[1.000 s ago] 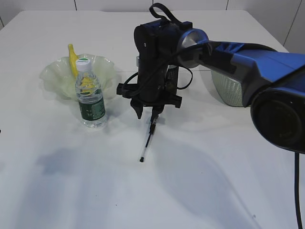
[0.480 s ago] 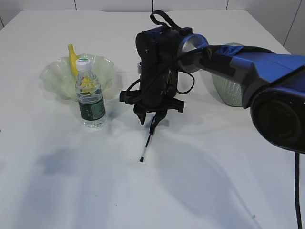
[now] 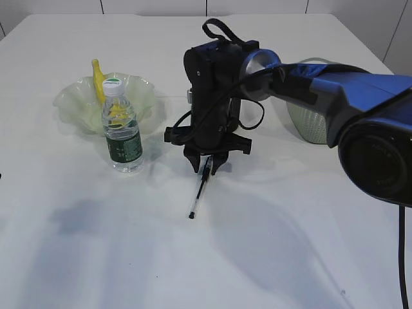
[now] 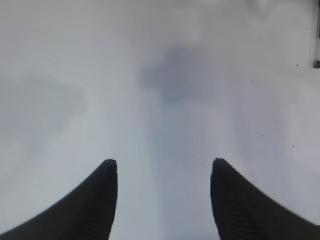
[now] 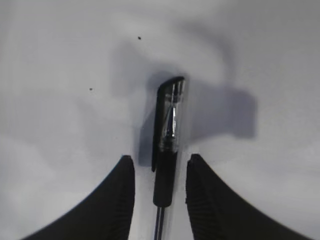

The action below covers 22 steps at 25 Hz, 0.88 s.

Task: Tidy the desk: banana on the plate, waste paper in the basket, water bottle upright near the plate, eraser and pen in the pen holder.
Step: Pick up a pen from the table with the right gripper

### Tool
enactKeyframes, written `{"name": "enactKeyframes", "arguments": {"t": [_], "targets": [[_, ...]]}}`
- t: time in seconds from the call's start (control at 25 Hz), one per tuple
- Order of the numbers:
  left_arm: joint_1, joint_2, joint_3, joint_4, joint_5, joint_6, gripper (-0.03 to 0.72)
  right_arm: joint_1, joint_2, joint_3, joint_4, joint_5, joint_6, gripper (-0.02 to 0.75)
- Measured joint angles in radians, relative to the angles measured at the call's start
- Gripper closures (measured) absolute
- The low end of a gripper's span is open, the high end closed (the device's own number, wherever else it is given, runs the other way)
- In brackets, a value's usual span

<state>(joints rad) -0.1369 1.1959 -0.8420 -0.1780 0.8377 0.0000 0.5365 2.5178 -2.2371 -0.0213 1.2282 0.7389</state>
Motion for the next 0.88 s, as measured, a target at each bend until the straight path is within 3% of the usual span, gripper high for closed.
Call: {"name": "enactKeyframes", "arguments": {"t": [0.72,0.88], "targets": [[0.000,0.000,0.000,0.000,0.000,0.000,0.272,0.000,0.021,0.004,0.005,0.000,-0.002,0.473],[0.000,0.000,0.000,0.000,0.000,0.000,0.272,0.000,0.021,0.004,0.006,0.000,-0.004,0.556]]}}
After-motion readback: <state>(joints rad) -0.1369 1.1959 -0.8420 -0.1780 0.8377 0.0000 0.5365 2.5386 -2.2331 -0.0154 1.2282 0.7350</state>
